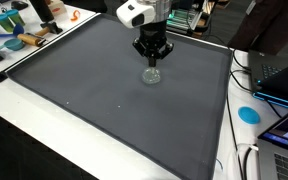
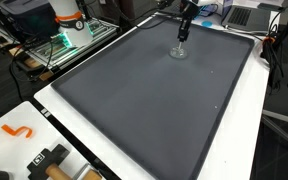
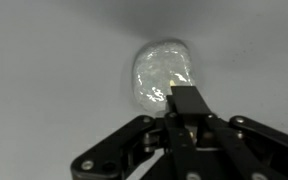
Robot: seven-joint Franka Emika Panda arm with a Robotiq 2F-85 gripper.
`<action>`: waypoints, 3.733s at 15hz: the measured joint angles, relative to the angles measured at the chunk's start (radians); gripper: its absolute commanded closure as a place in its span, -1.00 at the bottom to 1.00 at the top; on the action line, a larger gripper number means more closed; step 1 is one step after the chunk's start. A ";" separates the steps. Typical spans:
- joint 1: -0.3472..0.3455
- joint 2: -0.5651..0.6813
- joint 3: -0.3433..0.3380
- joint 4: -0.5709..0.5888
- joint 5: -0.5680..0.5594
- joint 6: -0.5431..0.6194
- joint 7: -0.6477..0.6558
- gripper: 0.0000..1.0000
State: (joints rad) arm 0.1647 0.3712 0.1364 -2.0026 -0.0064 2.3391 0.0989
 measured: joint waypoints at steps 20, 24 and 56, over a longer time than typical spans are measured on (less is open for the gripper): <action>-0.001 0.013 -0.003 0.015 0.001 -0.001 -0.005 0.94; -0.003 -0.013 -0.003 0.020 0.001 -0.013 -0.008 0.94; -0.007 -0.196 -0.007 0.073 0.000 -0.164 -0.027 0.94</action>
State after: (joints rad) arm 0.1574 0.1751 0.1294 -1.9292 -0.0061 2.1754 0.0719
